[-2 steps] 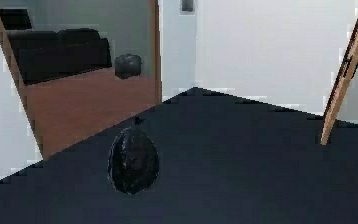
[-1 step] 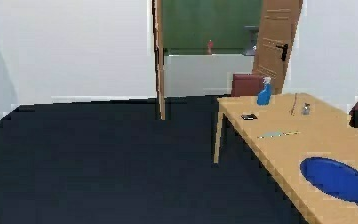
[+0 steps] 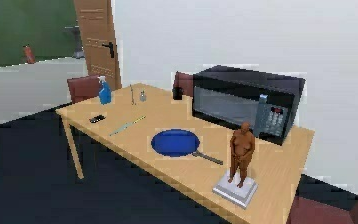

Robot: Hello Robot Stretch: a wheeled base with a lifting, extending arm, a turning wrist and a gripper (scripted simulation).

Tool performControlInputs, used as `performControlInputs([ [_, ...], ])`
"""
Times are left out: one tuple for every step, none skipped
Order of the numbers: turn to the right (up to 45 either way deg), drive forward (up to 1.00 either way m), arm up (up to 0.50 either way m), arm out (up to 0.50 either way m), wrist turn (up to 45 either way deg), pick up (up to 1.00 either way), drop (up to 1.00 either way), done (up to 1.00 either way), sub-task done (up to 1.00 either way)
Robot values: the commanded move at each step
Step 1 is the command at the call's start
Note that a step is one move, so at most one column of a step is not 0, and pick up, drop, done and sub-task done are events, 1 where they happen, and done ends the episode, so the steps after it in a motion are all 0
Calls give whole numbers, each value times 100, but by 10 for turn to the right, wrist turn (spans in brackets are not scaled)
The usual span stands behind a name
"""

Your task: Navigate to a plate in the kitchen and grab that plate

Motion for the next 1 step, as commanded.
performControlInputs([
  [90, 0, 0, 0, 0, 0, 0, 0, 0],
])
